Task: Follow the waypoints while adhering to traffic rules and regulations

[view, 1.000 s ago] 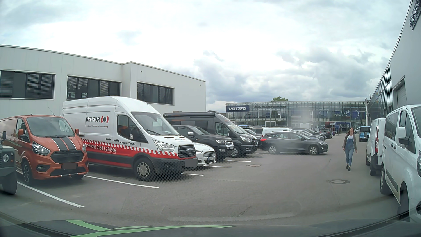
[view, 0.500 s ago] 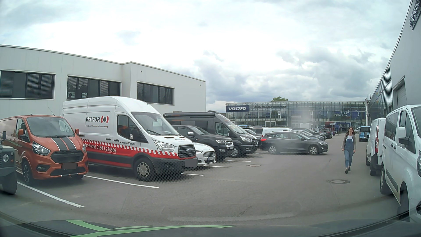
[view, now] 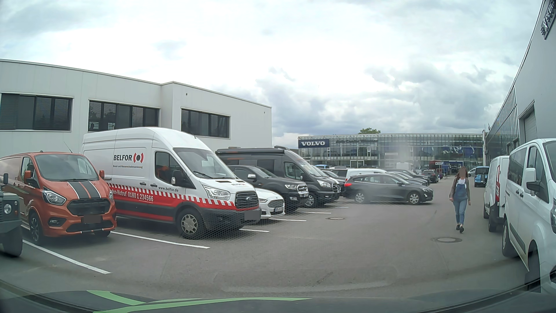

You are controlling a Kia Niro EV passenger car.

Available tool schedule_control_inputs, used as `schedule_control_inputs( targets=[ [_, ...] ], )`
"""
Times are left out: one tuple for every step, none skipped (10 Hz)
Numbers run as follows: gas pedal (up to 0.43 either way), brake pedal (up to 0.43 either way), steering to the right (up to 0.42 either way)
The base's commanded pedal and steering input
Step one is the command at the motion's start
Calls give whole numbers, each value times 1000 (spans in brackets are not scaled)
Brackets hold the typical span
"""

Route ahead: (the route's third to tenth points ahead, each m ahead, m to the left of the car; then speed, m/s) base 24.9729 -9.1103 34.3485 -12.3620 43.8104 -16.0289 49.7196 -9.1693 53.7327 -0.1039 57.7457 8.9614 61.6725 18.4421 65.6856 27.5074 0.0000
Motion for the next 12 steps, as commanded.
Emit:
schedule_control_inputs(
  targets=[
    [0,512,-610],
    [0,512,-611],
    [0,512,-611],
    [0,512,-610],
    [0,512,-611],
    [0,512,-610],
    [0,512,-611],
    [0,512,-611],
    [0,512,-610],
    [0,512,-610],
    [0,512,-610],
    [0,512,-610]
  ],
)
